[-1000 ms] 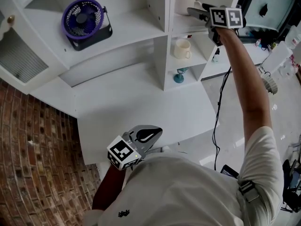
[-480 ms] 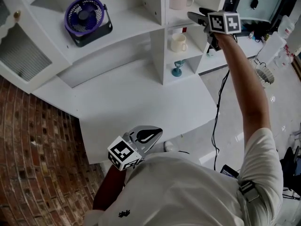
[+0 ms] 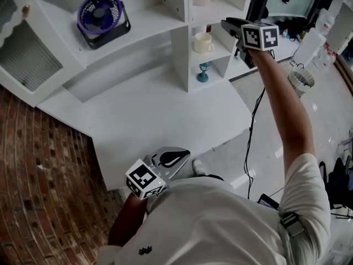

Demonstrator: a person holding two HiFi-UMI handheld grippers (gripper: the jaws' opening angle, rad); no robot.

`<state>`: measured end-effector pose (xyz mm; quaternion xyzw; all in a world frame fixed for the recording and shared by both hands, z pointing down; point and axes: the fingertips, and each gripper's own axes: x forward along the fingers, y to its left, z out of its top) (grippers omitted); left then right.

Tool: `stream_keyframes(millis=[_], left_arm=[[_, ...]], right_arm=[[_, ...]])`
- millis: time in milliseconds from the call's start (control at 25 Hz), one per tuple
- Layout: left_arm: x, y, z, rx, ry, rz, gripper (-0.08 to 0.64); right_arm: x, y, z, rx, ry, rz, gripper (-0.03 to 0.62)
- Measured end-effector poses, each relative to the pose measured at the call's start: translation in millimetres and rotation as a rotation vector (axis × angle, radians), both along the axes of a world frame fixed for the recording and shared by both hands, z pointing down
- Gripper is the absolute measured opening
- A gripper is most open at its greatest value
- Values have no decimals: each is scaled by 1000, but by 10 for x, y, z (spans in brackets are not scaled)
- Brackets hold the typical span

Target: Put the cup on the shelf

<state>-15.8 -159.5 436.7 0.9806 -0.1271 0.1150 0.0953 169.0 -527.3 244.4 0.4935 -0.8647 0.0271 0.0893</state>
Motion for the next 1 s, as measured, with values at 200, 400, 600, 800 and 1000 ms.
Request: stream_keyframes(millis=[200,400,600,800,1000], left_arm=[[-78,246,30,-5,1,23,5],[-151,487,55,-9,6,35,5],[-212,716,112,-16,7,47,5],[-262,943,172,-27,4,61,5],[-319,1145,205,-31,7,72,5]], right_arm=[[-18,339,106,-2,-2,21,60],[-71,755,278,2,-8,36,17],[-203,1224,551,-17,-37,28,14],[-380,1786,879,-48,-65,3,14],[-548,2415,1199,-65,-98,-13,14]])
